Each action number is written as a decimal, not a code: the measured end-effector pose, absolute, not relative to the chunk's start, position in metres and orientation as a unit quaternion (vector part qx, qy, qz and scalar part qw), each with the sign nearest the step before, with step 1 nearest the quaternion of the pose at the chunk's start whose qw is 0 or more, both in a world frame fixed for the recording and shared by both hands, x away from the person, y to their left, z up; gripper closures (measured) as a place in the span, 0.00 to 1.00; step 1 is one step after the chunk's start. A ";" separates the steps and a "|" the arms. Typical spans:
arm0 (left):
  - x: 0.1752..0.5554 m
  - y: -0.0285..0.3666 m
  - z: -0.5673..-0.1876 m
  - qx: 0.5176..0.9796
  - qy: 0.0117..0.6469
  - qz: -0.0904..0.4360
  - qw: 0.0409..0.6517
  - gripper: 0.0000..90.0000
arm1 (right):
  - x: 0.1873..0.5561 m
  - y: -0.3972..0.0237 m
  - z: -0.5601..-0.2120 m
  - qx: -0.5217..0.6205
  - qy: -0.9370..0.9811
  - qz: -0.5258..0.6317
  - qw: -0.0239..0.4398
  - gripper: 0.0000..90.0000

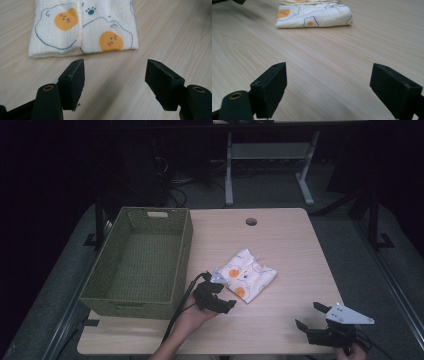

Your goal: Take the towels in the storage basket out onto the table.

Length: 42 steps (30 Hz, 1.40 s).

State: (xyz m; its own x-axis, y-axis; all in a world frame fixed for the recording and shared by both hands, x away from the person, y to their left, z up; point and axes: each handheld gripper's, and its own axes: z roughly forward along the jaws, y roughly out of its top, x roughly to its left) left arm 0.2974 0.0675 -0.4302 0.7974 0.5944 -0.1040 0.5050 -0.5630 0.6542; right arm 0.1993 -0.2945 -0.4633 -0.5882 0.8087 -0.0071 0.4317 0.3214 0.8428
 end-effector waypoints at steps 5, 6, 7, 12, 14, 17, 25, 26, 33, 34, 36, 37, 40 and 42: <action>0.291 0.072 -0.432 0.881 0.312 0.067 0.350 0.36 | 0.199 -0.295 -0.464 0.398 0.782 0.426 0.221 0.15; 0.290 0.073 -0.432 0.881 0.312 0.066 0.349 0.36 | 0.199 -0.294 -0.464 0.398 0.782 0.425 0.221 0.15; 0.289 0.074 -0.433 0.880 0.313 0.065 0.351 0.36 | 0.199 -0.294 -0.464 0.399 0.782 0.425 0.221 0.15; 0.281 0.080 -0.434 0.881 0.308 0.069 0.352 0.35 | 0.199 -0.294 -0.464 0.399 0.783 0.423 0.221 0.15; 0.281 0.081 -0.434 0.882 0.308 0.069 0.349 0.36 | 0.199 -0.294 -0.464 0.399 0.783 0.423 0.221 0.15; 0.279 0.086 -0.435 0.881 0.313 0.068 0.349 0.35 | 0.199 -0.293 -0.464 0.397 0.784 0.422 0.222 0.15; 0.269 0.096 -0.436 0.876 0.315 0.057 0.361 0.35 | 0.199 -0.291 -0.464 0.397 0.787 0.419 0.220 0.15; 0.268 0.098 -0.436 0.875 0.316 0.057 0.362 0.35 | 0.199 -0.291 -0.464 0.397 0.787 0.419 0.221 0.15; 0.256 0.104 -0.436 0.873 0.311 0.058 0.371 0.35 | 0.200 -0.291 -0.464 0.395 0.787 0.418 0.224 0.15; 0.254 0.104 -0.436 0.874 0.308 0.060 0.372 0.35 | 0.200 -0.291 -0.464 0.394 0.787 0.418 0.224 0.15; 0.250 0.104 -0.436 0.874 0.306 0.060 0.373 0.35 | 0.200 -0.291 -0.464 0.394 0.787 0.418 0.224 0.15; 0.249 0.105 -0.436 0.873 0.305 0.060 0.375 0.35 | 0.200 -0.291 -0.464 0.393 0.788 0.417 0.226 0.15; 0.244 0.105 -0.438 0.872 0.308 0.059 0.376 0.35 | 0.199 -0.291 -0.464 0.396 0.785 0.420 0.224 0.15; 0.242 0.108 -0.439 0.869 0.310 0.059 0.381 0.35 | 0.198 -0.291 -0.463 0.393 0.785 0.421 0.227 0.15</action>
